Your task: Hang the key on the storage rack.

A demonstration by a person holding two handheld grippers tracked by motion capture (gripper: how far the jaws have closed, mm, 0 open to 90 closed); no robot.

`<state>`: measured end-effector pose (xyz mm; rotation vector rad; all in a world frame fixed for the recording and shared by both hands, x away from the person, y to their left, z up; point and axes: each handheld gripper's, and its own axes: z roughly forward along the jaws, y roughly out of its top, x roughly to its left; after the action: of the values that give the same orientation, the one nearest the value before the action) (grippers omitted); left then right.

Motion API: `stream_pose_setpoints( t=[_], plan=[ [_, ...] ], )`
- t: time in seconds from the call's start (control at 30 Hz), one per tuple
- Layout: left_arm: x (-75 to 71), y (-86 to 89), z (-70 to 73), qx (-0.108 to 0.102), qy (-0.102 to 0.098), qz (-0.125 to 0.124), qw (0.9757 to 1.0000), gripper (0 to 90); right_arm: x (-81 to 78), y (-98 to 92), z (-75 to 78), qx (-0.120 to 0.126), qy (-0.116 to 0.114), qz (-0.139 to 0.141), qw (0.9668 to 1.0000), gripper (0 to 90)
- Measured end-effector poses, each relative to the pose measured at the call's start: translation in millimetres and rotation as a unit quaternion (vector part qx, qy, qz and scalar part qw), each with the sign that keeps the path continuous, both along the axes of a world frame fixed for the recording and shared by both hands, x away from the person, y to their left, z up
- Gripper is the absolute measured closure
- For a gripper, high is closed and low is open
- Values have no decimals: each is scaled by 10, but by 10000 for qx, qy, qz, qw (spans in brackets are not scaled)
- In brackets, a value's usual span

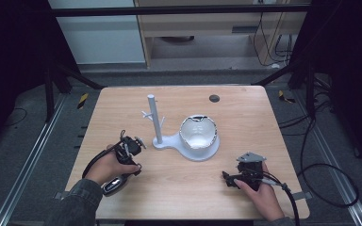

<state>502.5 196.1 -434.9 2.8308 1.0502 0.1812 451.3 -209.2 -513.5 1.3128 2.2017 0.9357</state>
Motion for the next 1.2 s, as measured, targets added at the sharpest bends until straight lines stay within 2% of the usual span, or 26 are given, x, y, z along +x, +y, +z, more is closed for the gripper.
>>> stream_pose_setpoints(
  t=[0.13, 0.37, 0.5, 0.67, 0.93, 1.2],
  plan=[
    [-18, 36, -55, 105, 128, -76, 9998, 425, 0, 0, 0, 1, 0, 3, 10000, 5],
    [-42, 69, -109, 187, 180, -33, 9997, 458, -1, 0, 1, 9, 0, 6, 10000, 5],
    [-31, 101, -152, 272, 283, 47, 9992, 472, -1, 0, 1, 10, 2, 5, 10000, 5],
    [-13, 130, -188, 259, 338, 82, 9991, 526, -3, 3, 2, 18, 10, -5, 10000, 5],
    [3, 133, -212, 236, 472, 3, 9986, 605, -4, 3, 2, 20, 13, -7, 10000, 5],
    [14, 147, -226, 267, 447, -6, 9986, 640, -4, 4, 2, 22, 15, -9, 10000, 5]
  ],
)
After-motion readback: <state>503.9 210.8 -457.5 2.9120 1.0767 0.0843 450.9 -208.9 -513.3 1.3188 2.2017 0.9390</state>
